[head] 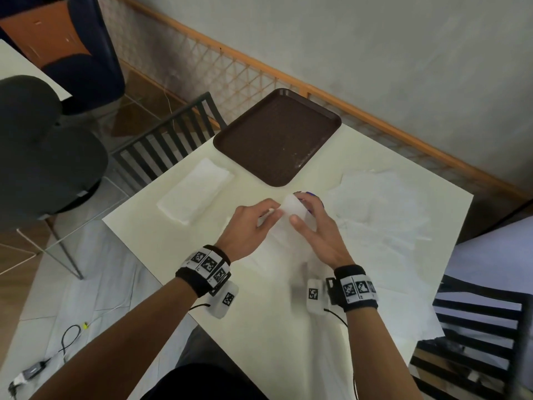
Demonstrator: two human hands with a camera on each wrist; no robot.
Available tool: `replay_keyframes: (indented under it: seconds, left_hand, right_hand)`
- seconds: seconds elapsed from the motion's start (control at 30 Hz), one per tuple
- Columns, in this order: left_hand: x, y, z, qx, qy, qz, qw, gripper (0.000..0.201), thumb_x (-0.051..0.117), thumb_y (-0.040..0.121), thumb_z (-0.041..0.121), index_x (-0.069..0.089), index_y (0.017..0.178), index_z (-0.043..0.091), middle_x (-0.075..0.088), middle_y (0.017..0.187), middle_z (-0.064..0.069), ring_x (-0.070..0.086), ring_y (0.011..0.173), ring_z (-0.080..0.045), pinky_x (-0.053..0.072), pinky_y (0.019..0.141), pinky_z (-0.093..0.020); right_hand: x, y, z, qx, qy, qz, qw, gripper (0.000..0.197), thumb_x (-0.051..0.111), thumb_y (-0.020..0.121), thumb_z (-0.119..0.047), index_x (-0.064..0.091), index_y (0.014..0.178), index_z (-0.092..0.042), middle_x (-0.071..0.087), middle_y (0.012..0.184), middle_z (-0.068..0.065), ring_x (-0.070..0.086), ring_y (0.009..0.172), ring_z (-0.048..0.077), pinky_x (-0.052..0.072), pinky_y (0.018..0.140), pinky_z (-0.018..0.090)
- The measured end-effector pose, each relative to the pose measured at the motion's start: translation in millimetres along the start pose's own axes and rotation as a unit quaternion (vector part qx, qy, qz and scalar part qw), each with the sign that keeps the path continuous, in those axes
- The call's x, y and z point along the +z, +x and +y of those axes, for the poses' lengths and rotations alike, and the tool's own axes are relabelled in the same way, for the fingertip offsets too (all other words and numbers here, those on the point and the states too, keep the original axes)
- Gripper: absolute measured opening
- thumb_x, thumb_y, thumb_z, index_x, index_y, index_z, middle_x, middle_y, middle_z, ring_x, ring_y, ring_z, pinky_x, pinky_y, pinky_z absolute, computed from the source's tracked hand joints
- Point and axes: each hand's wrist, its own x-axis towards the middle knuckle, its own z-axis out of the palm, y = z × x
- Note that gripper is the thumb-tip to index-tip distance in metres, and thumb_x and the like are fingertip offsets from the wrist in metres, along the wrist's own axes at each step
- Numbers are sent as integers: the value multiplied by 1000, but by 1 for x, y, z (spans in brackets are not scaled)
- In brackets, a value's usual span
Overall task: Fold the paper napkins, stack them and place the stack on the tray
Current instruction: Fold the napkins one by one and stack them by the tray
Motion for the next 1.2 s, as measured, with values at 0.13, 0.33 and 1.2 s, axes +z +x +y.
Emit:
replay_keyframes:
  seconds: [0.13, 0.33, 1.2]
  left_hand:
    - [-25, 6, 27, -6, -9, 119, 993, 15, 52, 111, 45, 59, 109, 32, 66, 79, 8, 65, 79, -8, 49, 71, -17]
    - [-46, 17, 3, -93, -108, 191, 971, 35, 55, 107, 49, 46, 141, 46, 72, 130, 7, 72, 114, -23, 57, 103, -54]
    - [-141, 10, -104, -194, -1, 176, 965, 23, 73, 97, 46, 73, 99, 22, 73, 100, 11, 67, 93, -10, 55, 85, -33]
  right_hand:
    - [-10, -3, -8, 62, 138, 4, 988, 58, 64, 99, -67, 47, 152, -52, 66, 143, -11, 64, 133, 12, 52, 111, 36]
    - [5, -3, -11, 133, 320, 15, 938, 63, 67, 99, -59, 32, 150, -71, 64, 152, 1, 73, 118, 26, 59, 99, 49]
    - [70, 161, -78, 8, -108, 5, 994, 10, 81, 97, -30, 71, 100, -28, 77, 93, -12, 69, 84, -4, 50, 80, 22]
